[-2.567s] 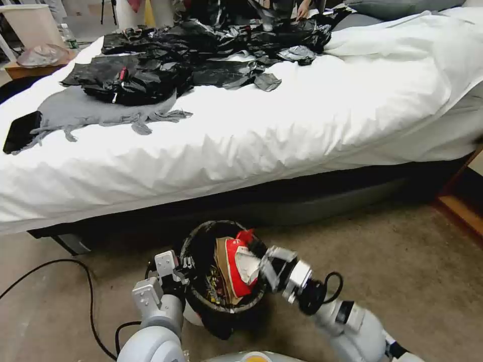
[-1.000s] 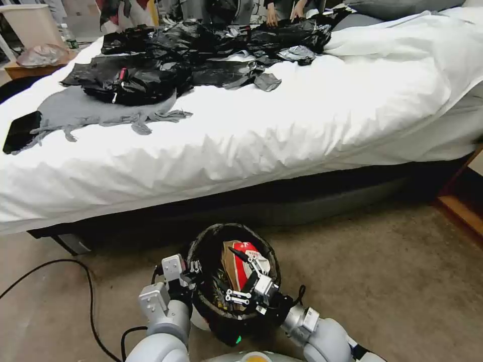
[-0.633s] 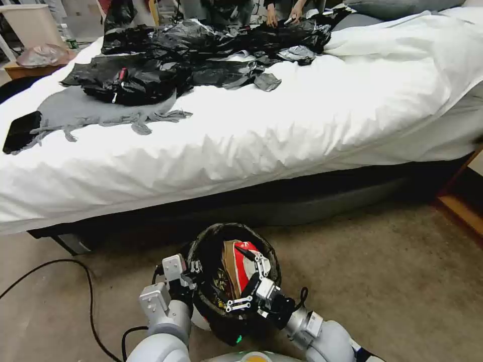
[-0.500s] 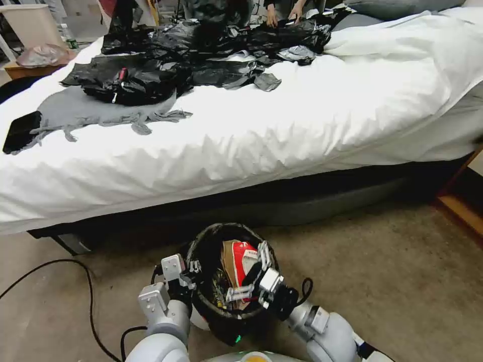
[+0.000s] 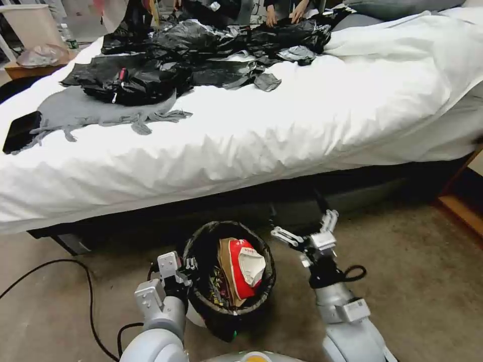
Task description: Pick up the trash bin, then pick up the garbage from the floor and place it into the trash bin.
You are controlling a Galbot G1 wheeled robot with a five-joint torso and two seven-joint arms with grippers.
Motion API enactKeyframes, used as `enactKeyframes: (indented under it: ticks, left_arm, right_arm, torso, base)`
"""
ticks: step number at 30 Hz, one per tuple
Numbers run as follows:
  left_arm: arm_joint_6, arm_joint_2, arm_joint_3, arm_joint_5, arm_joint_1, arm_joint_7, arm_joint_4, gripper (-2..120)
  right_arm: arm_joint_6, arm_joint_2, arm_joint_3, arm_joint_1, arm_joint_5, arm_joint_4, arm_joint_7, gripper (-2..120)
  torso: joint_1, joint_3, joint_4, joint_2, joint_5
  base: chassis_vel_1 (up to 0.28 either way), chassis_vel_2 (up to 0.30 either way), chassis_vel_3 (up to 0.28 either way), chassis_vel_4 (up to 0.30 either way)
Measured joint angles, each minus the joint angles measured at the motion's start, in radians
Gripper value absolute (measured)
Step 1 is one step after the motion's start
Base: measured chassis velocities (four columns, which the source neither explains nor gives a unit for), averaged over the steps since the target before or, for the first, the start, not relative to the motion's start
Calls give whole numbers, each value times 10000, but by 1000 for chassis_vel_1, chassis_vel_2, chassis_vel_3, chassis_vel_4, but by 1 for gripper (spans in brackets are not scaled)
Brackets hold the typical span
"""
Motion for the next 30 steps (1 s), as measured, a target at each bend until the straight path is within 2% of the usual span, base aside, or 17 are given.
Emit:
enactKeyframes:
  ticks: [7, 19, 30]
  left_arm:
    - [65, 37, -24, -87, 8, -15, -141, 93]
    - [70, 32, -66, -73, 166, -18, -346, 93]
    - [82, 29, -73, -58, 266, -18, -473, 93]
  right_arm:
    - [549, 165, 201, -428, -308, -529, 33, 100]
    - [649, 129, 208, -136, -194, -674, -100, 100]
    - [671, 53, 326, 23, -229, -720, -229, 100]
  torso:
    - [0, 0, 3, 0, -1]
    - [0, 0, 1, 0, 0]
    - [0, 0, 2, 0, 0]
  base:
    - [0, 0, 0, 0]
    - [0, 0, 0, 0]
    - [50, 46, 60, 62]
